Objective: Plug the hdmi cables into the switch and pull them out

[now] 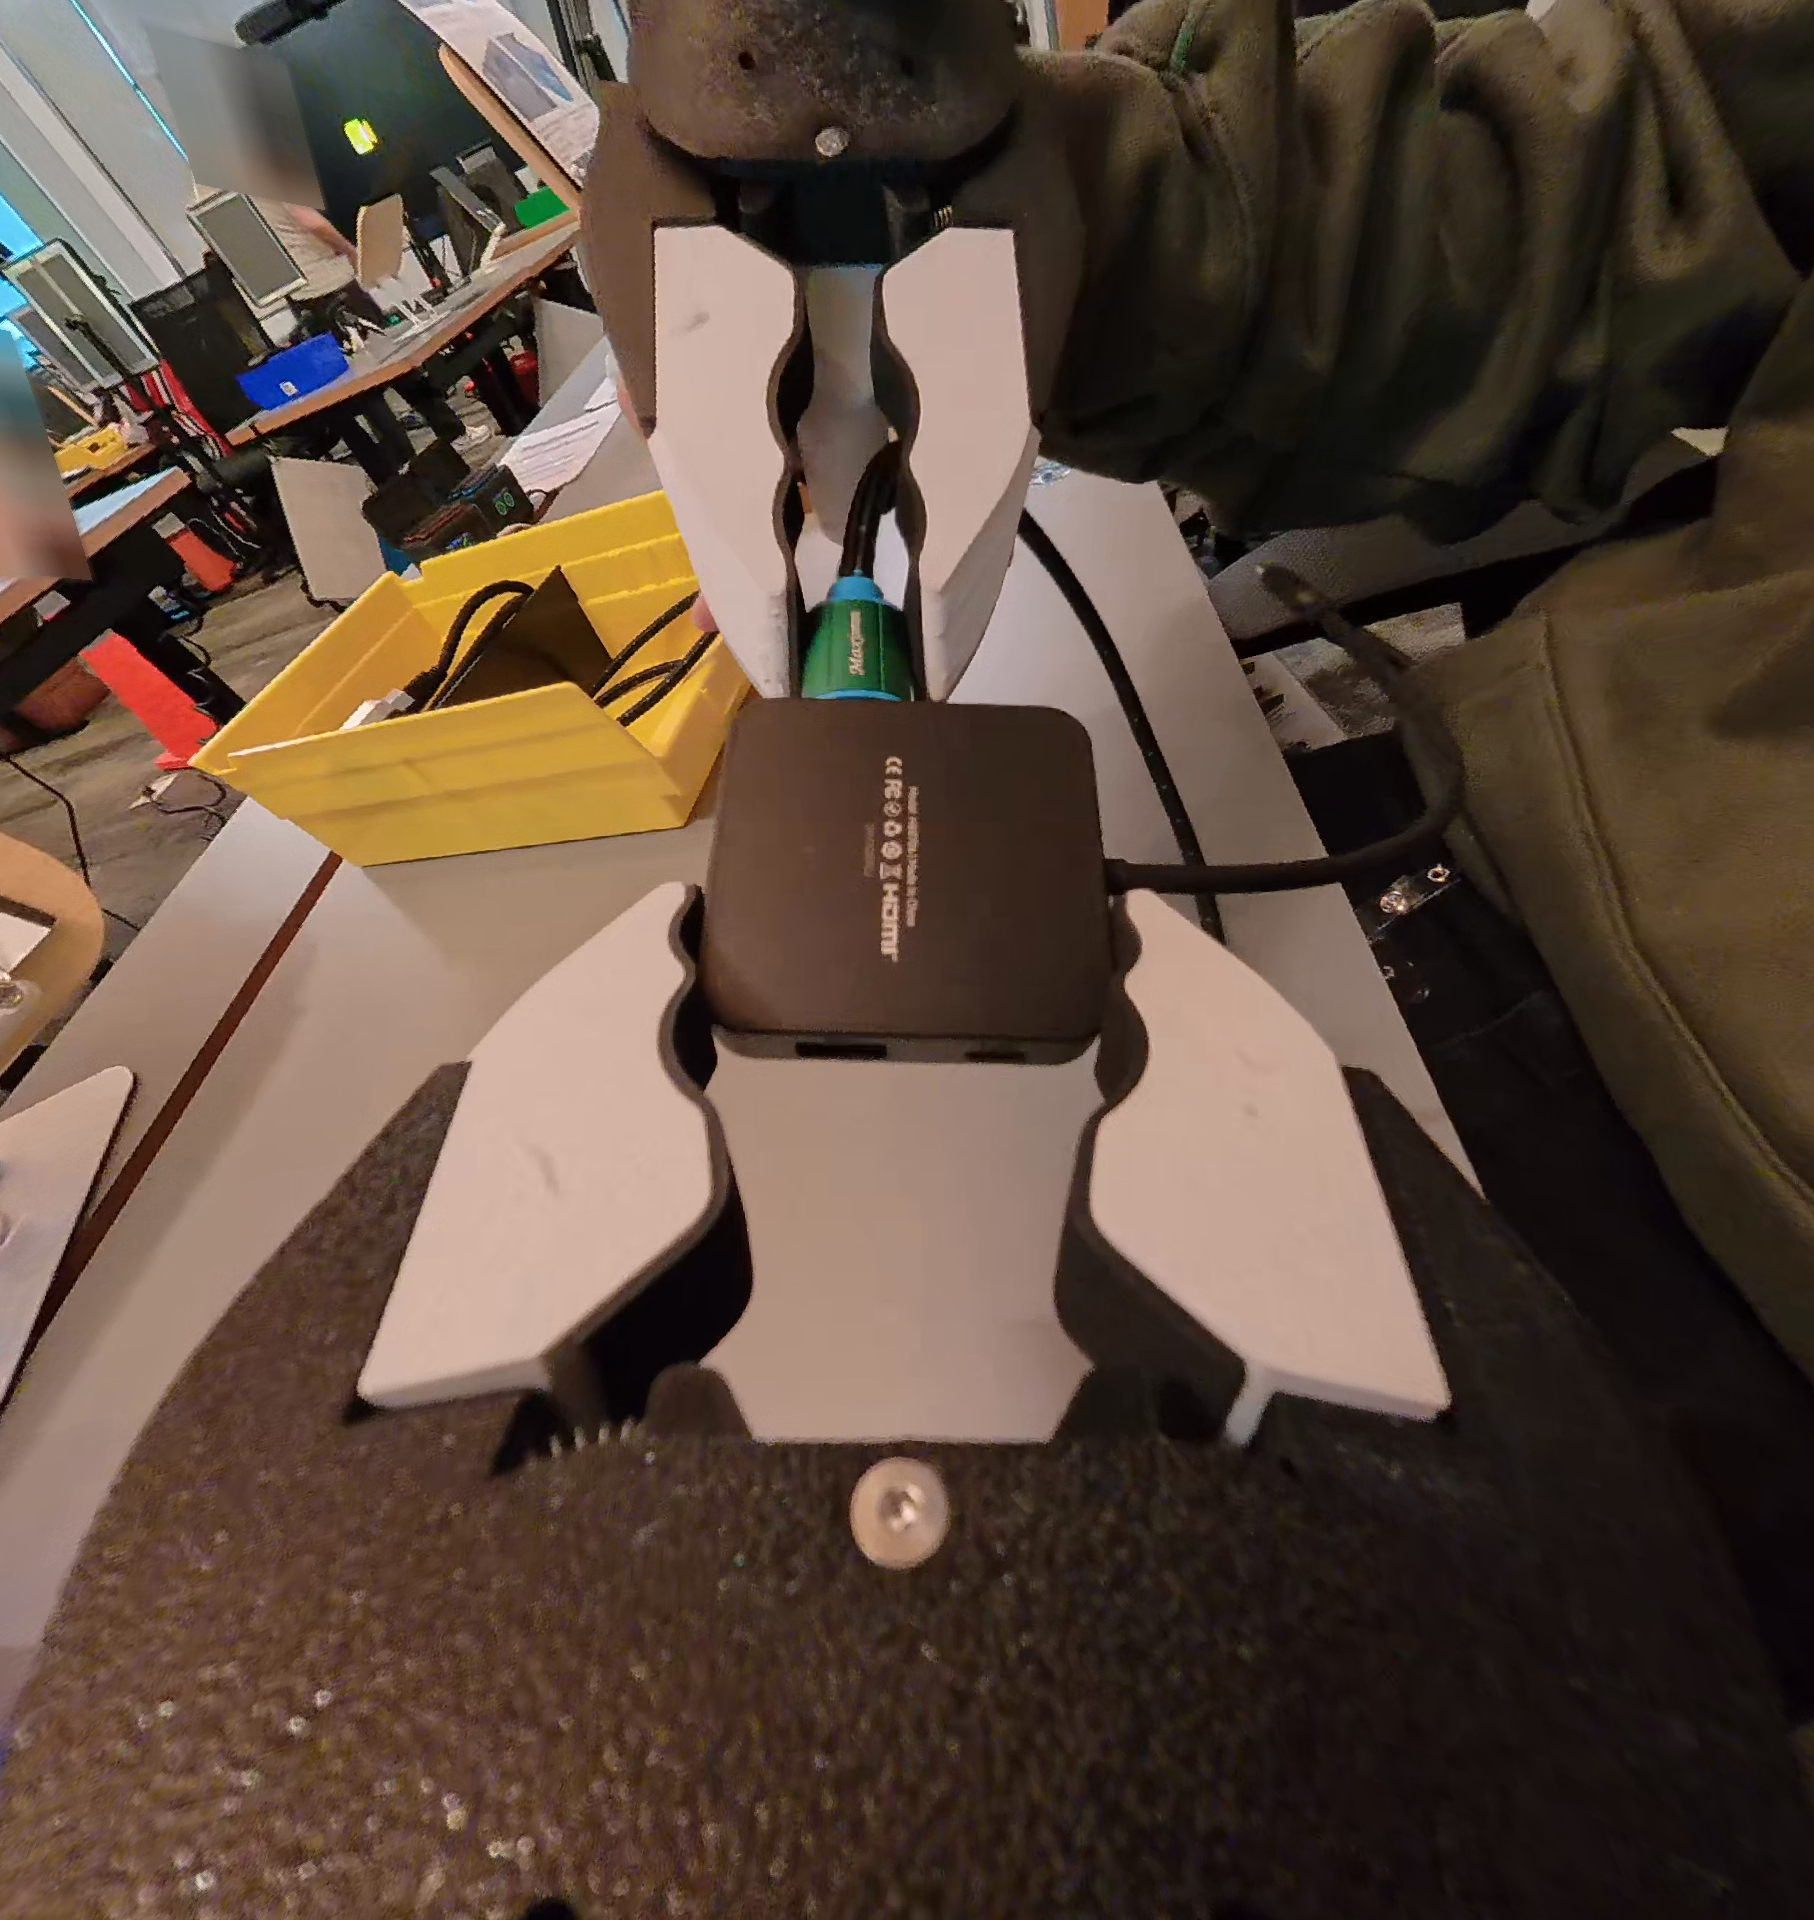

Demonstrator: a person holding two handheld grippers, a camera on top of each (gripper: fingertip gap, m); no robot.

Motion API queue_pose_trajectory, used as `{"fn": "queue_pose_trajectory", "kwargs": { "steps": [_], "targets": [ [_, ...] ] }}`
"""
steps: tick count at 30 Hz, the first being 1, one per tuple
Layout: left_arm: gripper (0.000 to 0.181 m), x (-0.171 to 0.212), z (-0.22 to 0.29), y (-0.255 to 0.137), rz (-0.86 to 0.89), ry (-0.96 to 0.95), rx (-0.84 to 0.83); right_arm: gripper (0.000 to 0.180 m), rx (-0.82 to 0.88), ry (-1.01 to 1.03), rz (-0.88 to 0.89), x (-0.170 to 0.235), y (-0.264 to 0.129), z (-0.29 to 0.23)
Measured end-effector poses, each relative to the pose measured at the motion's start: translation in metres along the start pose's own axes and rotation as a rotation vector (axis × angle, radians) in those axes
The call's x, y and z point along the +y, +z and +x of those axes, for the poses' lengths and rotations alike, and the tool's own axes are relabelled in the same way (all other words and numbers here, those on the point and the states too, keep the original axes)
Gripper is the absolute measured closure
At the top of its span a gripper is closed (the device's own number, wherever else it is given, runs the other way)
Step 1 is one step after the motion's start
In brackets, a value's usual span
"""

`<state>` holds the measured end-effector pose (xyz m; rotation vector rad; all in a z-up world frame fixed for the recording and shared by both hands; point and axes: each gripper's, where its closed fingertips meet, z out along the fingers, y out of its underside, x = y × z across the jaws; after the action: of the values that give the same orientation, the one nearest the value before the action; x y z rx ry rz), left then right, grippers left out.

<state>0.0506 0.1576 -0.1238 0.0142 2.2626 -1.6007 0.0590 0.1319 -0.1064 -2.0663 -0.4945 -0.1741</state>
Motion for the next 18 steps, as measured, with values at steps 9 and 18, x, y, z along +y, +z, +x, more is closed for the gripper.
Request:
{"fn": "queue_pose_trajectory", "kwargs": {
  "steps": [9,18],
  "targets": [
    [0.109,0.006,-0.034,-0.072,0.139,-0.109,-0.220,0.158,0.570,0.165,-0.009,0.033,-0.127,0.101],
    [0.109,0.013,-0.028,-0.048,0.098,-0.106,-0.151,0.158,1.232,0.084,0.078,0.039,-0.309,0.202]
  ]
}}
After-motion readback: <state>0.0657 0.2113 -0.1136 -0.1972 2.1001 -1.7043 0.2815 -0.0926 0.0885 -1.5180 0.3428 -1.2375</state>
